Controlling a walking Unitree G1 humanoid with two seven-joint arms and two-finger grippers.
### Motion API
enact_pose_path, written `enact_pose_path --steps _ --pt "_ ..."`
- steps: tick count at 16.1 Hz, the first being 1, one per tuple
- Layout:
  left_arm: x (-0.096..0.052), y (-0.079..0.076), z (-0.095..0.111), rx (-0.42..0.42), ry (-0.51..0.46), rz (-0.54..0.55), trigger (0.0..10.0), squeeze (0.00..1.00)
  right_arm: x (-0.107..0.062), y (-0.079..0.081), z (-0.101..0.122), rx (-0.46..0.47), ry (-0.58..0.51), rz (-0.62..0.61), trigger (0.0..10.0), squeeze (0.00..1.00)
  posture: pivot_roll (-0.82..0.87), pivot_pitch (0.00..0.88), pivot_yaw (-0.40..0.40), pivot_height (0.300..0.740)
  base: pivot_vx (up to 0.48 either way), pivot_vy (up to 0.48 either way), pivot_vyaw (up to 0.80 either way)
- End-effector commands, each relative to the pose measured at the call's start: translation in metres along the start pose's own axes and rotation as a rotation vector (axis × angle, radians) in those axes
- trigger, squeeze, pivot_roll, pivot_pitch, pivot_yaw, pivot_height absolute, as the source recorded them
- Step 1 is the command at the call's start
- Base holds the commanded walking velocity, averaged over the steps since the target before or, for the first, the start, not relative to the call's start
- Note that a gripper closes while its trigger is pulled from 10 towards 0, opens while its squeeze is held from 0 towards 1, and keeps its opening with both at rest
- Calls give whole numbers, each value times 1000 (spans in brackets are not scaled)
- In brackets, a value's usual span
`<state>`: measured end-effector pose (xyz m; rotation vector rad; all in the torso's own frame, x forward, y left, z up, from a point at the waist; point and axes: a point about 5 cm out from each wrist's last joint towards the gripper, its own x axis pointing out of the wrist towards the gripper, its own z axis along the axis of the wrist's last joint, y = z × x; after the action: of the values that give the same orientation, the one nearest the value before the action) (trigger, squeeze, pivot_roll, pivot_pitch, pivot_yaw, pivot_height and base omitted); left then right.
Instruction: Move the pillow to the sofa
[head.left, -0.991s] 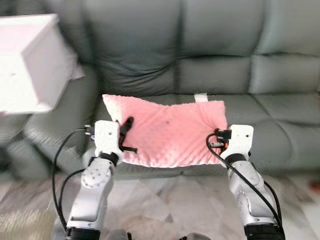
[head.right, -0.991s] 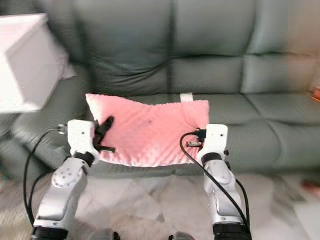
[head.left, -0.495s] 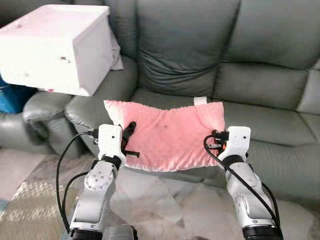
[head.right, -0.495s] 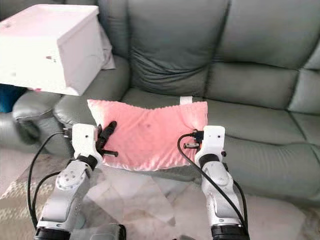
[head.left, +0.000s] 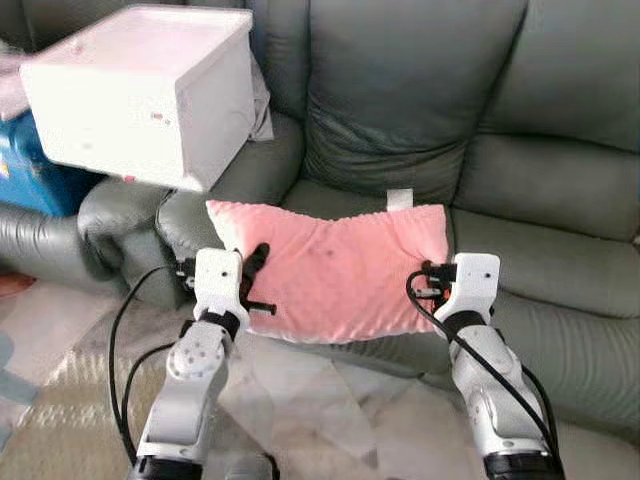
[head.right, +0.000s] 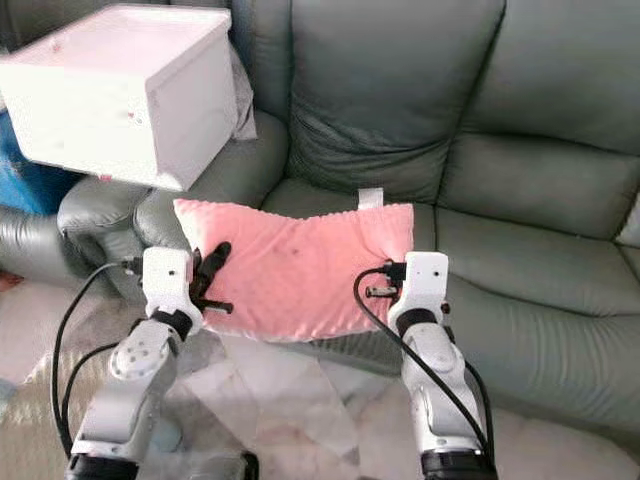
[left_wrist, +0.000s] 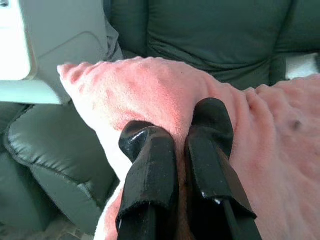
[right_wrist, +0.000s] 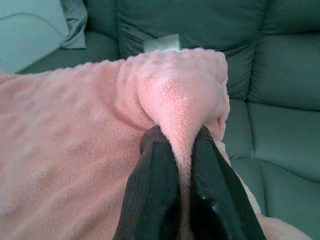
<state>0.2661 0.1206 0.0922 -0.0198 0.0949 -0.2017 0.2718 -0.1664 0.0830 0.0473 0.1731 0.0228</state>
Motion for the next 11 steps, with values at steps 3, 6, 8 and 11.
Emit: enact_pose_path --steps 3,6,8,11 --pt "3 -5 4 -28 -15 -21 10000 0 1 -2 6 11 -30 -5 10000 0 -49 0 -12 740 0 0 0" --pt "3 -8 5 -33 -21 -43 10000 0 1 -2 6 23 -25 -15 10000 0 -50 0 -11 740 0 171 0" --pt "3 -8 4 -29 -19 -42 10000 0 1 -2 6 24 -27 -9 10000 0 -50 0 -11 740 0 319 0" --pt "3 -8 4 -32 -18 -46 10000 0 1 -2 6 22 -26 -11 10000 0 -50 0 -11 740 0 368 0"
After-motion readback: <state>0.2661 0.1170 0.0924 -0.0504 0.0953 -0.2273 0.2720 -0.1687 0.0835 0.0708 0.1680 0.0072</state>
